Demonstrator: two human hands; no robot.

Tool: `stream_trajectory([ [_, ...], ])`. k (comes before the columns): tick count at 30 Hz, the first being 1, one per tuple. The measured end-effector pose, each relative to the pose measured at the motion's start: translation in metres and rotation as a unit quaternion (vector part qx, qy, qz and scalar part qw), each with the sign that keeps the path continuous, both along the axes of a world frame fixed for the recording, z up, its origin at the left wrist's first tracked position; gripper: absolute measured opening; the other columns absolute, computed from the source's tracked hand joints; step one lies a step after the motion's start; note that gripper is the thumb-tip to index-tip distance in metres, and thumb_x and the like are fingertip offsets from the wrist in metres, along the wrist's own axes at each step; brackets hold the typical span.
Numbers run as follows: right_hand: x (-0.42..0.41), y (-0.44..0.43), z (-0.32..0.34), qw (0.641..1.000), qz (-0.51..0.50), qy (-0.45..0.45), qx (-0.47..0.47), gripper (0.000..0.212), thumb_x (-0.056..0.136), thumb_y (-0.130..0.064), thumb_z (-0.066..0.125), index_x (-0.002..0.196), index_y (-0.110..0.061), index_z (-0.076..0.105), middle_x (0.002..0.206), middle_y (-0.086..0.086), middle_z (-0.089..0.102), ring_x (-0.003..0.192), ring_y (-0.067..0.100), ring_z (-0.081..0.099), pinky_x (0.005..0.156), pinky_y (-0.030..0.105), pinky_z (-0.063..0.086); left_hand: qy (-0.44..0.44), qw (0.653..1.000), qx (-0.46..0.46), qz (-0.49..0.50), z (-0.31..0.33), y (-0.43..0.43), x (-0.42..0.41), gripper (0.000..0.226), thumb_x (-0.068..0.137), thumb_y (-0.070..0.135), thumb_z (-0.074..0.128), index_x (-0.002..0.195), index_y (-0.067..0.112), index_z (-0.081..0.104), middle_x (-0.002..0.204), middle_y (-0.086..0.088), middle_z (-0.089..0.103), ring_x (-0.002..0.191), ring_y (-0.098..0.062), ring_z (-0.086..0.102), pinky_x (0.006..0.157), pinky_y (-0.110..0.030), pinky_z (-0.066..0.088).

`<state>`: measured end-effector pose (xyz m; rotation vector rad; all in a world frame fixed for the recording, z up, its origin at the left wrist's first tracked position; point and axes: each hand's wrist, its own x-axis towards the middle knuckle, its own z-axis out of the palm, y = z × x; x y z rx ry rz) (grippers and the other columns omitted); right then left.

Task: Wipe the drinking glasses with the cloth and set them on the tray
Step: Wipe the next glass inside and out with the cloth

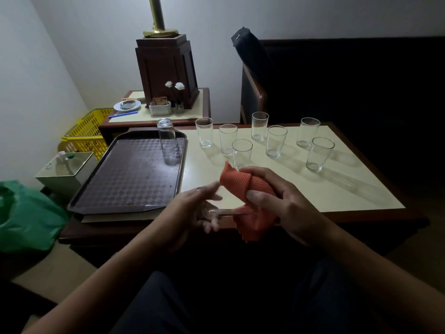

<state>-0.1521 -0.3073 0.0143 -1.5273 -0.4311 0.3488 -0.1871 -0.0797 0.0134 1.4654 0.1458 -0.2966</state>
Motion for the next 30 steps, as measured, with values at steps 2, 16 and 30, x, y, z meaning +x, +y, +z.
stream_trajectory([
  [2, 0.001, -0.004, 0.003, 0.998, 0.016, -0.051, -0.022, 0.044, 0.093, -0.023, 0.07, 0.136, -0.034, 0.065, 0.119, 0.004, 0.071, 0.104, 0.032, 0.073, 0.09, 0.05, 0.065, 0.074, 0.995, -0.067, 0.011, -0.003, 0.004, 0.003, 0.065, 0.088, 0.055, 0.064, 0.113, -0.004, 0.062, 0.074, -0.018, 0.063, 0.049, -0.019, 0.056, 0.046, -0.021, 0.043],
  [16, 0.01, -0.012, -0.005, 0.91, -0.127, -0.349, -0.183, 0.036, 0.076, -0.041, 0.092, 0.098, -0.018, 0.076, 0.094, -0.012, 0.078, 0.089, 0.002, 0.075, 0.075, 0.022, 0.06, 0.046, 0.987, -0.07, -0.14, 0.001, 0.007, 0.002, 0.079, 0.07, 0.05, 0.088, 0.118, -0.006, 0.062, 0.085, -0.026, 0.063, 0.054, -0.019, 0.057, 0.046, -0.02, 0.043],
  [30, 0.037, -0.014, -0.035, 0.966, -0.162, 0.198, -0.05, 0.03, 0.098, -0.002, 0.068, 0.128, 0.002, 0.062, 0.092, 0.02, 0.07, 0.073, 0.028, 0.067, 0.064, 0.036, 0.061, -0.048, 0.992, 0.07, 0.09, -0.014, 0.007, 0.001, 0.061, 0.067, 0.02, 0.095, 0.117, 0.01, 0.063, 0.121, -0.026, 0.068, 0.086, -0.024, 0.075, 0.082, -0.039, 0.064],
])
